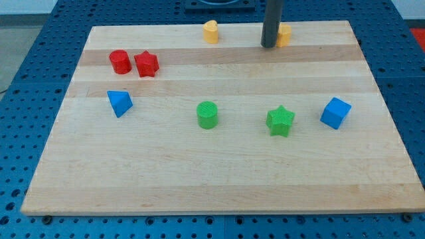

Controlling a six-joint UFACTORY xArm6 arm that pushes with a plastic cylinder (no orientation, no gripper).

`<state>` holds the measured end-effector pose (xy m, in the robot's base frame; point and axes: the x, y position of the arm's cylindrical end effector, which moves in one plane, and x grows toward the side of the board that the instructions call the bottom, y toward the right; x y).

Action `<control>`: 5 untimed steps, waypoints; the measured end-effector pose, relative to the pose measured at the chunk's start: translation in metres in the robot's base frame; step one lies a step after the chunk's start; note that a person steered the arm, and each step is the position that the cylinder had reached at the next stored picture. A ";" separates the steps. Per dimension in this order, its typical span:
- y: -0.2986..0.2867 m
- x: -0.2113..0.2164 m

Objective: Slide the yellow hexagon to the yellow heart

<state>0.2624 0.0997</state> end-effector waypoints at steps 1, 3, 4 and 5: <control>0.022 0.028; 0.092 0.030; 0.095 -0.007; 0.056 -0.025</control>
<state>0.2375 0.1556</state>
